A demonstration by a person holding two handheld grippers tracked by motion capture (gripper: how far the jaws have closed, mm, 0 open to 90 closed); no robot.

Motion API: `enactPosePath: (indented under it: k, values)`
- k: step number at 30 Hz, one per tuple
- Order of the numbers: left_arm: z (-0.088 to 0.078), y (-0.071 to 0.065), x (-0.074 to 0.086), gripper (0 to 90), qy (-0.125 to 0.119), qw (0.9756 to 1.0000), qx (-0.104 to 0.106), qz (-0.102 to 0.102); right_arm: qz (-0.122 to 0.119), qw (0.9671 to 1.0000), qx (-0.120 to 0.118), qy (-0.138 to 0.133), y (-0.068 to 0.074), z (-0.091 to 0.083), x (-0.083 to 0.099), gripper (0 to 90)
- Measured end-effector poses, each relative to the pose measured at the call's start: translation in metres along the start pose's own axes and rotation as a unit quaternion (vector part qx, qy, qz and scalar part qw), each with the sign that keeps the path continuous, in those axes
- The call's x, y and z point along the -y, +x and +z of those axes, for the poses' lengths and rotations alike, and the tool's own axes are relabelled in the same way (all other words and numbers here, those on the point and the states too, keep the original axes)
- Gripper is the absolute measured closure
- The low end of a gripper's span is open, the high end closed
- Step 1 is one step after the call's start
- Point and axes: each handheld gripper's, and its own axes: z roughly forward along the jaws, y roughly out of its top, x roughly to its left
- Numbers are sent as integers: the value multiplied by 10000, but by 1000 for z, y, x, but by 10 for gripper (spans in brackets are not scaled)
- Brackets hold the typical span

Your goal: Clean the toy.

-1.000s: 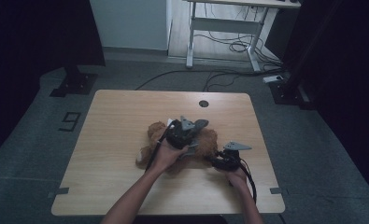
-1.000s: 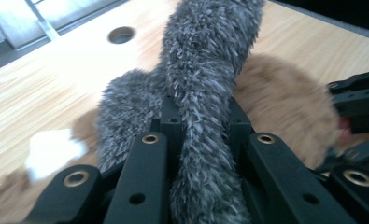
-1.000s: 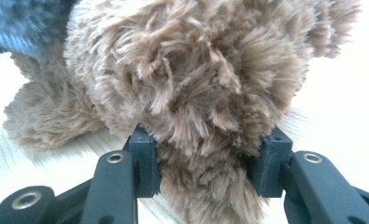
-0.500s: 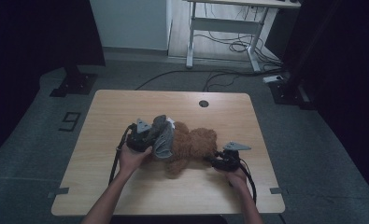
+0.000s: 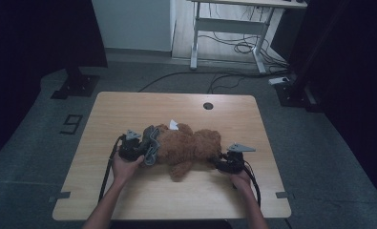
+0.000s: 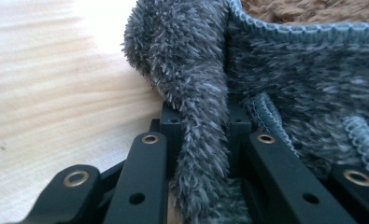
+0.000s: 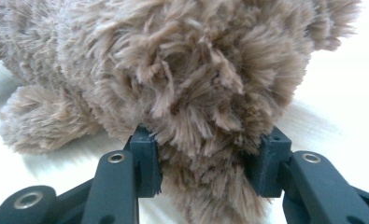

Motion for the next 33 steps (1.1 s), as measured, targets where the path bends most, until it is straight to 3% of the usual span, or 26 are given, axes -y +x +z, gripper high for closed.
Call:
enactPosePath:
  k: [4,7,13,17,19,23,25,28,33]
  values:
    - [3,6,-11,756,87,9999,-87,-26,-1,10000,32,26,-2,6,-5,532]
    - [-8,4,-23,756,-89,9999,-117,56,-34,10000,51,36,-3,7,-6,531]
    - [-26,-29,-61,751,-597,9972,86,451,-75,9999,105,14,-2,6,-4,513]
    - [-22,-50,-87,747,-683,9955,326,571,-40,9999,118,12,-1,6,-4,508]
    - [-12,-60,-95,747,-586,9952,495,613,-38,9999,104,14,-2,5,-4,507]
    - [17,-73,-92,746,-122,9954,539,782,-45,10000,84,-5,-2,5,-4,496]
    - [25,-76,-86,747,-70,9952,455,861,-53,10000,62,-5,-3,4,-4,476]
    - [26,-78,-83,748,13,9942,398,995,-55,10000,24,4,-3,3,-4,442]
    - [23,-78,-74,751,80,9938,465,1006,90,10000,-5,-13,-1,-5,-5,357]
